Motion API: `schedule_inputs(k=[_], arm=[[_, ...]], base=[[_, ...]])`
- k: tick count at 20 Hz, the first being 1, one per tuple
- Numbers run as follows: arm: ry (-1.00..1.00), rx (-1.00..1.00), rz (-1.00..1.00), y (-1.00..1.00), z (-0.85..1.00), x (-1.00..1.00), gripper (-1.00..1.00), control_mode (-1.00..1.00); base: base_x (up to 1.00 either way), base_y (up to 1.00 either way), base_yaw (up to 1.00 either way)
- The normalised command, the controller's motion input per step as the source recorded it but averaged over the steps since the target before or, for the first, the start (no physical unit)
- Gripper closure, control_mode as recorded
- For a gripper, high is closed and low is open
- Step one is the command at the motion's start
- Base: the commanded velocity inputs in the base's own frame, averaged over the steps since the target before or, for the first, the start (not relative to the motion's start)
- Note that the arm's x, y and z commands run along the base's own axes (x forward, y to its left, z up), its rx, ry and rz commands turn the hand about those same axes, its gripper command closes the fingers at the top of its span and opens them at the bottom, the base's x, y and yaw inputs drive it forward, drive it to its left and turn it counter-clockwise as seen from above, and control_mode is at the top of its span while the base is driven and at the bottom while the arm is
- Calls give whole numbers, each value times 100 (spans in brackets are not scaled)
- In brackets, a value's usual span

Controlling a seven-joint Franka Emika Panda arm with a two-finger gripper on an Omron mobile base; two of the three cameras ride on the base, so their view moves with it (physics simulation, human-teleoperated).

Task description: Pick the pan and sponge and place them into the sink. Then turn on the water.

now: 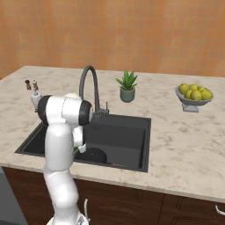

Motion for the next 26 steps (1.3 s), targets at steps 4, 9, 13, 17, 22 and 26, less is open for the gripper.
schedule_inputs(k=[4, 9, 13, 17, 22, 26], arm=[[1, -6, -15, 0, -18, 40, 100, -100], [0, -3, -9, 9, -10, 4, 100, -100], [0, -6, -8, 15, -13, 10, 100, -100], [0, -9, -9, 18, -26, 33, -100, -100], [0, -1, -2, 0, -12, 15, -100, -100], [-1, 0, 0, 2, 8, -9, -100, -100]], base=[[0, 0, 0], [0, 0, 0], [0, 0, 0], [0, 0, 0], [0, 0, 0], [0, 0, 0]])
